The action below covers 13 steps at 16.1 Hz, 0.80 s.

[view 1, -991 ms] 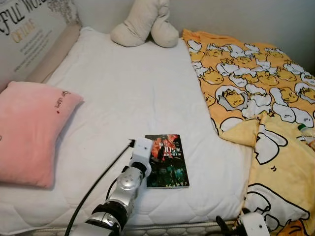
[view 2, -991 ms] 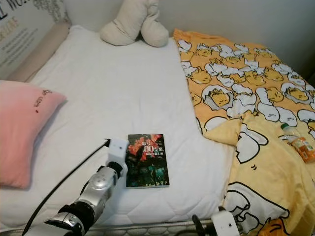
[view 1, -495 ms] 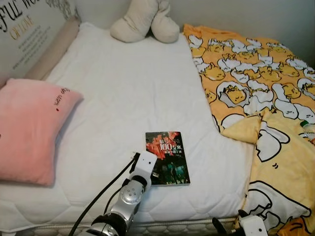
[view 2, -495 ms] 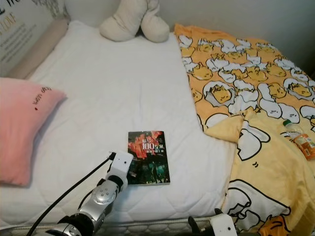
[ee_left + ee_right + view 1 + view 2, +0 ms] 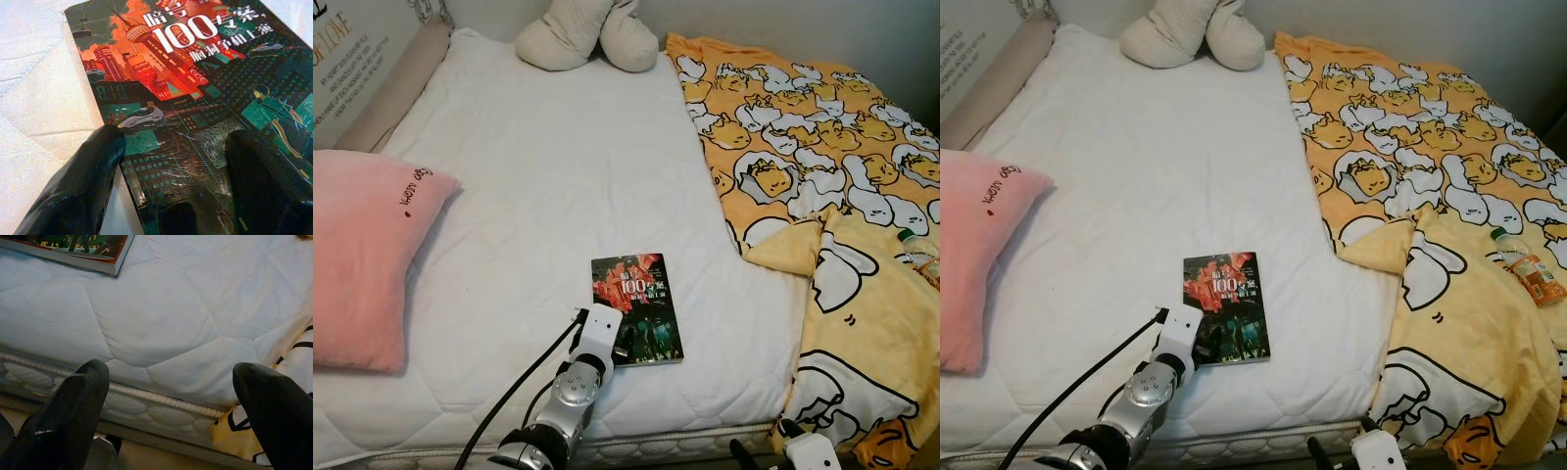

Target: Clean up the room

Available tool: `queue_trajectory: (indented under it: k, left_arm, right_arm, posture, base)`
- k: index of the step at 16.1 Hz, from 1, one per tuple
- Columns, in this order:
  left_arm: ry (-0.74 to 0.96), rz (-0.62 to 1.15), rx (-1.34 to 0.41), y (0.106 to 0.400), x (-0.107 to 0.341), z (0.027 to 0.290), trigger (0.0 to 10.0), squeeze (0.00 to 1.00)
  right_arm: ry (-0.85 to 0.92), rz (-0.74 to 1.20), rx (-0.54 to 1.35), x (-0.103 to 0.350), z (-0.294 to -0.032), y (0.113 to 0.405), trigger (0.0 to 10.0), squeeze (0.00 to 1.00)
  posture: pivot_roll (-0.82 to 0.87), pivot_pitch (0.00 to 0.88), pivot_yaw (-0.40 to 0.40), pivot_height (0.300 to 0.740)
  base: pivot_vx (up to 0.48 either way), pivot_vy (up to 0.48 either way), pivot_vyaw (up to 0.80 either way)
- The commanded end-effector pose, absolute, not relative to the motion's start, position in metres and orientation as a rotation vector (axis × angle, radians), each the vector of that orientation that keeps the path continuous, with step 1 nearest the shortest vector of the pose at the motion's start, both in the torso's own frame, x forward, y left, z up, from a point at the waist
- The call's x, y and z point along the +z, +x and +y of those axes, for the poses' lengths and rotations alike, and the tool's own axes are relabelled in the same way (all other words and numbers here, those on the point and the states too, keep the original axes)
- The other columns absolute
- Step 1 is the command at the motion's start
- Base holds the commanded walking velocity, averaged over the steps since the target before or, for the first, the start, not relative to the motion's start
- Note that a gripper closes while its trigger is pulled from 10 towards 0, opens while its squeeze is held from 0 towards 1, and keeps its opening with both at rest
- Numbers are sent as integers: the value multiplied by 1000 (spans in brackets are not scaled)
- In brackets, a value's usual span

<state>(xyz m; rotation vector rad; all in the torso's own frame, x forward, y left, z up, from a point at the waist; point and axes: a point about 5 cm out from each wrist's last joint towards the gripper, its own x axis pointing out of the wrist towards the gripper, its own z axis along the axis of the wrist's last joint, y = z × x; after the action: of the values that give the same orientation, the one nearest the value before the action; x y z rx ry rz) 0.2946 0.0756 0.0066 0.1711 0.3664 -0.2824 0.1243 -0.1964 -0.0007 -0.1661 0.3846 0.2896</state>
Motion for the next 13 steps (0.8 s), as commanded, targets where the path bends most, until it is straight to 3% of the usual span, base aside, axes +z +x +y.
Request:
queue_trajectory:
  k: [1, 10, 11, 13]
  left_arm:
    - [162, 420, -257, 290, 0, 77, 10000, 0]
    - [-40, 541, -114, 289, -8, 86, 10000, 0]
    - [181, 432, -153, 295, 1, 87, 10000, 0]
    - [374, 322, -164, 299, 9, 87, 10000, 0]
  right_arm:
    - [-175, 391, 268, 2, -204, 123, 10000, 0]
    - [-179, 420, 248, -3, -203, 124, 10000, 0]
    - [-188, 417, 249, -3, -204, 126, 10000, 0]
    - [-195, 415, 253, -4, -204, 128, 10000, 0]
  posture:
    - [-156, 152, -101, 731]
    - [-153, 133, -82, 731]
    - [-151, 125, -81, 731]
    - [-145, 116, -81, 731]
  base:
    - [0, 0, 0]
    - [0, 0, 0]
    - [0, 0, 0]
    - [0, 0, 0]
